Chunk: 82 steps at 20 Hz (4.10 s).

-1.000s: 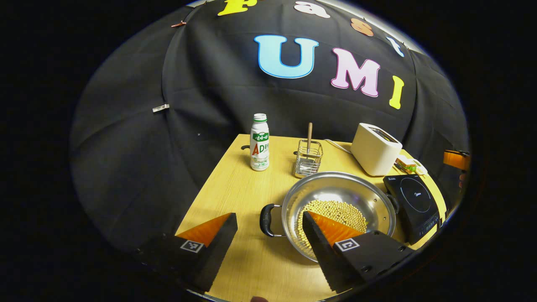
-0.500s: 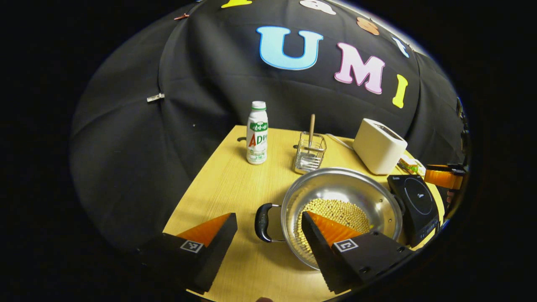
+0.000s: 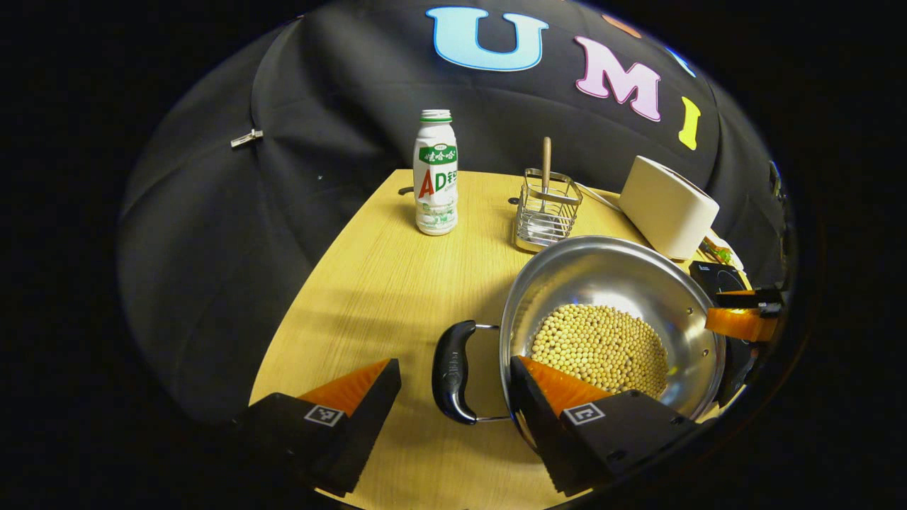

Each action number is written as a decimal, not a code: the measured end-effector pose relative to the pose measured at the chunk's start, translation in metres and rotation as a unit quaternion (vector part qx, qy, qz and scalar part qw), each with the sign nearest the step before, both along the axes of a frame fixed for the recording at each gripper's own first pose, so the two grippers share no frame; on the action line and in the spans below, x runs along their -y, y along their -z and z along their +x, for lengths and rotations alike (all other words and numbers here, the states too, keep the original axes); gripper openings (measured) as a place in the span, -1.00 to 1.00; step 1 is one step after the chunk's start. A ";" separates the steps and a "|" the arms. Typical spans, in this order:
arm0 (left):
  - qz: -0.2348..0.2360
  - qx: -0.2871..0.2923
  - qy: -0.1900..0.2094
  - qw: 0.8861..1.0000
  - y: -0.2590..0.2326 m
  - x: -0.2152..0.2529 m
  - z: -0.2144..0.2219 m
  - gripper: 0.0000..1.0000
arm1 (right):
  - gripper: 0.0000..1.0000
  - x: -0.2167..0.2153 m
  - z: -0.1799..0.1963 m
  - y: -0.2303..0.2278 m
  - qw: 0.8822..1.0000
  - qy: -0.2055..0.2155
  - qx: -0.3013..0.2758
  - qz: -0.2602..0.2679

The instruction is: First push the handle of the pot to place it horizontally, then grasp the pot with both hands and set it on the induction cooktop.

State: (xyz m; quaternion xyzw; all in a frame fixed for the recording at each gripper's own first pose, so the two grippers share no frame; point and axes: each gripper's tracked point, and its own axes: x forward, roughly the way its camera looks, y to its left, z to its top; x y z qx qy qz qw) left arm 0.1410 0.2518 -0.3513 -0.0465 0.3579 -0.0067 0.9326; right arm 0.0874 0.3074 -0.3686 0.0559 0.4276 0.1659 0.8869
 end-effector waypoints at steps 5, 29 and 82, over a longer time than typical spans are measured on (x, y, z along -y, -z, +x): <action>-0.011 -0.008 0.014 1.000 0.009 0.010 0.003 0.71 | 0.70 -0.002 0.003 0.026 0.999 0.018 -0.035 -0.016; -0.005 0.013 0.015 1.000 -0.084 0.066 -0.039 0.12 | 0.08 0.058 -0.025 -0.056 0.999 0.035 -0.035 -0.019; -0.038 -0.034 0.085 0.995 -0.064 0.379 0.031 0.12 | 0.07 0.368 0.013 -0.012 0.990 0.123 -0.062 -0.033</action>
